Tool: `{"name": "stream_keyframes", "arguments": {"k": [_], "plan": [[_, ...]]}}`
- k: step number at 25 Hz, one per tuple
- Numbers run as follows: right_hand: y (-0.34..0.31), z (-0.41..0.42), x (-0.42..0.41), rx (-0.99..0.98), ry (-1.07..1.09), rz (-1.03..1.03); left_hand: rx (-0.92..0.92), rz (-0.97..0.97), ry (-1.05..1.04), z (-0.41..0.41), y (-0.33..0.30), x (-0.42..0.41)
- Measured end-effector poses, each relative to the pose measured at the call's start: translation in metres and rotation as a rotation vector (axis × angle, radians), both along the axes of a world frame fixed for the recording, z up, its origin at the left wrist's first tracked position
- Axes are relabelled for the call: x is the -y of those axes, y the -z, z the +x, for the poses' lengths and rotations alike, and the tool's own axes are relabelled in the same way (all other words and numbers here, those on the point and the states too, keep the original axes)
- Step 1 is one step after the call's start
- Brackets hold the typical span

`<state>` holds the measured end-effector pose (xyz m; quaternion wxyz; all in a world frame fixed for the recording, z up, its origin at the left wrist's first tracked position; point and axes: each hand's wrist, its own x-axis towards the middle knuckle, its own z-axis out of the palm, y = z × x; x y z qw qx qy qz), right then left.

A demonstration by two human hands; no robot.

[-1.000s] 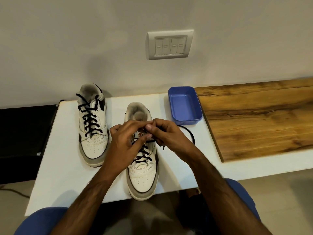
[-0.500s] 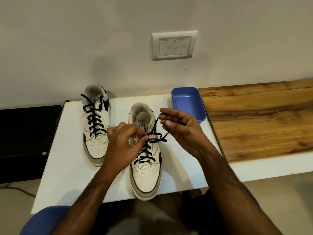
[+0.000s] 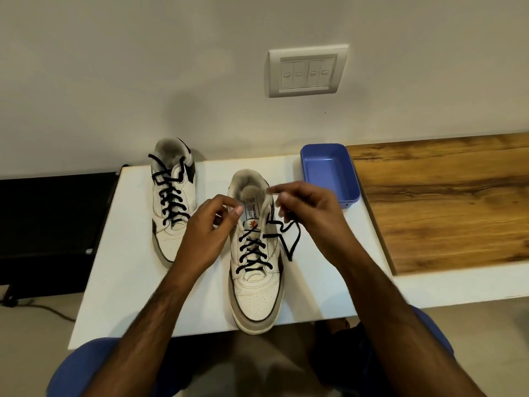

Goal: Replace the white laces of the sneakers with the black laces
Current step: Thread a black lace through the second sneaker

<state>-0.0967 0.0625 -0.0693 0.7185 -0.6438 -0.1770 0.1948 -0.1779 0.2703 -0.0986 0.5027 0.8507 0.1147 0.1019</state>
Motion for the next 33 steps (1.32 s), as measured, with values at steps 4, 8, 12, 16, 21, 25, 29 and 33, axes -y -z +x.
{"name": "stream_keyframes", "arguments": {"k": [4, 8, 12, 16, 21, 25, 29, 33], "plan": [[0.018, -0.015, -0.030, 0.472, 0.022, -0.511, -0.022, -0.058, 0.028, -0.004, -0.003, -0.007], [0.026, -0.027, -0.048, 0.769, 0.122, -0.652, -0.058, -0.138, 0.060, -0.005, 0.002, -0.015], [0.032, -0.029, -0.057, 0.722, 0.179, -0.674, -0.048, -0.167, 0.073, -0.004, 0.005, -0.016], [0.035, -0.030, -0.061, 0.777, 0.198, -0.737, -0.039, -0.190, 0.110, -0.005, 0.008, -0.018], [0.035, -0.030, -0.063, 0.747, 0.229, -0.713, -0.049, -0.237, 0.176, -0.010, 0.012, -0.026], [0.034, -0.030, -0.065, 0.665, 0.195, -0.670, -0.011, -0.185, 0.052, -0.008, 0.014, -0.020], [0.032, -0.028, -0.063, 0.513, 0.136, -0.605, -0.005, 0.040, 0.049, -0.010, 0.016, -0.020], [0.031, -0.028, -0.059, 0.554, 0.080, -0.618, 0.064, 0.301, 0.194, -0.011, 0.020, -0.025]]}}
